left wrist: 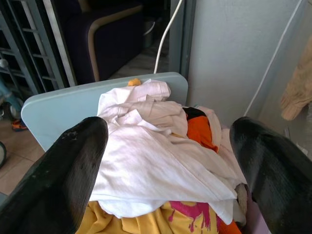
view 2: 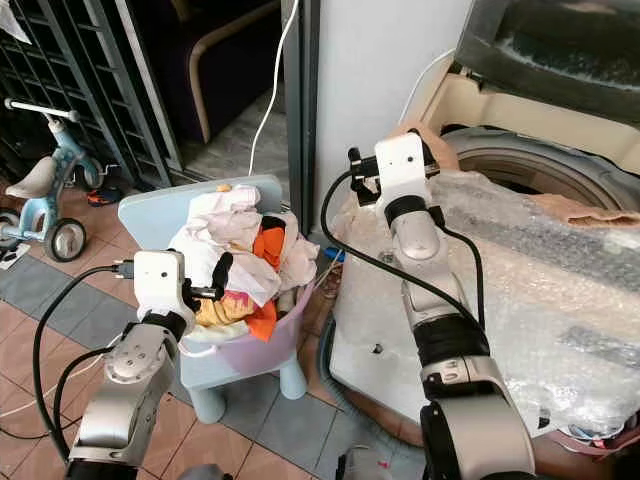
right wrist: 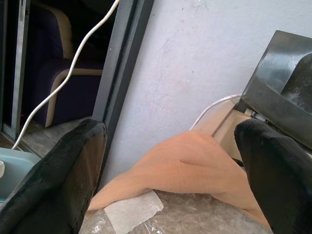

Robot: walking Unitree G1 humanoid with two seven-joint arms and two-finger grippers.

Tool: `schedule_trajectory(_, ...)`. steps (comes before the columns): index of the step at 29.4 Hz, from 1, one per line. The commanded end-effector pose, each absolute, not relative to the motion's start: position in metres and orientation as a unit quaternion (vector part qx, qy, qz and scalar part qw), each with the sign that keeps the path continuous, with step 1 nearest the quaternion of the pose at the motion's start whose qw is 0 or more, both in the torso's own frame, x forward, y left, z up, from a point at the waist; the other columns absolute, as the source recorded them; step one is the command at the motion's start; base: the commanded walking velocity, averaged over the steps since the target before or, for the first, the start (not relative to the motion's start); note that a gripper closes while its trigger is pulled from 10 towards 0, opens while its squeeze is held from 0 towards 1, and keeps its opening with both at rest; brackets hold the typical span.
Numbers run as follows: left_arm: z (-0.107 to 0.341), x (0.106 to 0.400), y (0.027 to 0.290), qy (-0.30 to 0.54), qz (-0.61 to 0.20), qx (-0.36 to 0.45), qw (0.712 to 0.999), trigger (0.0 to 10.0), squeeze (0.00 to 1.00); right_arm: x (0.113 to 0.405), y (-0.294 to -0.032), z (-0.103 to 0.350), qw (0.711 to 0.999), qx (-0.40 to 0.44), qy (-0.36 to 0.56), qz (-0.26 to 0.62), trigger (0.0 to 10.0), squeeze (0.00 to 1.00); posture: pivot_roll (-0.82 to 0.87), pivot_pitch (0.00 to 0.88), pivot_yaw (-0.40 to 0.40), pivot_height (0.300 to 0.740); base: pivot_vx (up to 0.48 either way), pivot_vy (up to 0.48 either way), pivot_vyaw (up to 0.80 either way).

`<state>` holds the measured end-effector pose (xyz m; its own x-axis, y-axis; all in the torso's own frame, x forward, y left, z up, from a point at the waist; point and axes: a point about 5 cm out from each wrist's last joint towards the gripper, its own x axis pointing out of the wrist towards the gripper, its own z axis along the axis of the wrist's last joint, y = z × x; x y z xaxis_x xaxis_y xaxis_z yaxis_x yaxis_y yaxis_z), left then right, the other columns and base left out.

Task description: Clothes washing

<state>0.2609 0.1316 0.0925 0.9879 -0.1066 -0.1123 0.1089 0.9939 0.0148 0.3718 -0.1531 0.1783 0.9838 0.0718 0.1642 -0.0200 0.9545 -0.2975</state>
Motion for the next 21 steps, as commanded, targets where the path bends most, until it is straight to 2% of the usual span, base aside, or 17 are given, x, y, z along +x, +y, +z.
schedule_trajectory(1,0.091,0.261,0.131,0.063,-0.056,0.015,0.996,10.0,0.0,0.379,-0.16,0.184,0.987,-0.146,-0.074,0.008,10.0,0.0,-0.01,0.001,0.001,0.74,0.0,0.0,0.0)
schedule_trajectory(11,0.092,0.254,0.133,0.073,-0.058,0.021,0.995,10.0,0.0,0.413,-0.157,0.22,0.99,-0.138,-0.034,0.021,10.0,0.0,0.03,0.041,-0.016,0.74,0.0,0.0,0.0)
schedule_trajectory(12,0.092,0.253,0.135,0.074,-0.055,0.022,0.996,10.0,0.0,0.415,-0.156,0.221,0.99,-0.139,-0.023,0.025,8.5,0.0,0.03,0.042,-0.019,0.74,0.0,0.0,0.0)
schedule_trajectory(13,0.092,0.253,0.135,0.074,-0.055,0.022,0.996,10.0,0.0,0.415,-0.156,0.221,0.99,-0.139,-0.023,0.025,8.5,0.0,0.03,0.042,-0.019,0.74,0.0,0.0,0.0)
schedule_trajectory(14,0.092,0.253,0.137,0.074,-0.052,0.024,0.996,10.0,0.0,0.417,-0.156,0.218,0.99,-0.138,-0.005,0.027,6.9,0.0,0.04,0.042,-0.025,0.74,0.0,0.0,0.0)
schedule_trajectory(15,0.092,0.253,0.138,0.074,-0.049,0.025,0.996,10.0,0.0,0.418,-0.155,0.216,0.991,-0.13,0.008,0.029,4.9,0.0,0.04,0.041,-0.027,0.74,0.0,0.0,0.0)
schedule_trajectory(16,0.092,0.253,0.138,0.074,-0.048,0.025,0.996,10.0,0.0,0.418,-0.155,0.215,0.992,-0.123,0.012,0.03,3.9,0.0,0.04,0.041,-0.032,0.74,0.0,0.0,0.0)
schedule_trajectory(17,0.092,0.252,0.138,0.074,-0.047,0.025,0.996,10.0,0.0,0.418,-0.155,0.211,0.993,-0.113,0.028,0.03,1.6,0.0,0.04,0.041,-0.032,0.74,0.0,0.0,0.0)
schedule_trajectory(18,0.092,0.252,0.138,0.074,-0.046,0.025,0.996,10.0,0.0,0.418,-0.155,0.209,0.992,-0.114,0.037,0.03,0.5,0.0,0.04,0.041,-0.036,0.74,0.0,0.0,0.0)
schedule_trajectory(19,0.092,0.252,0.138,0.074,-0.046,0.026,0.996,10.0,0.0,0.418,-0.154,0.205,0.991,-0.116,0.048,0.033,0.0,0.0,0.04,0.043,-0.038,0.74,0.0,0.0,0.0)
schedule_trajectory(21,0.093,0.251,0.138,0.075,-0.046,0.026,0.996,10.0,0.0,0.417,-0.154,0.198,0.99,-0.12,0.069,0.038,0.0,0.0,0.04,0.045,-0.039,0.74,0.0,0.0,0.0)
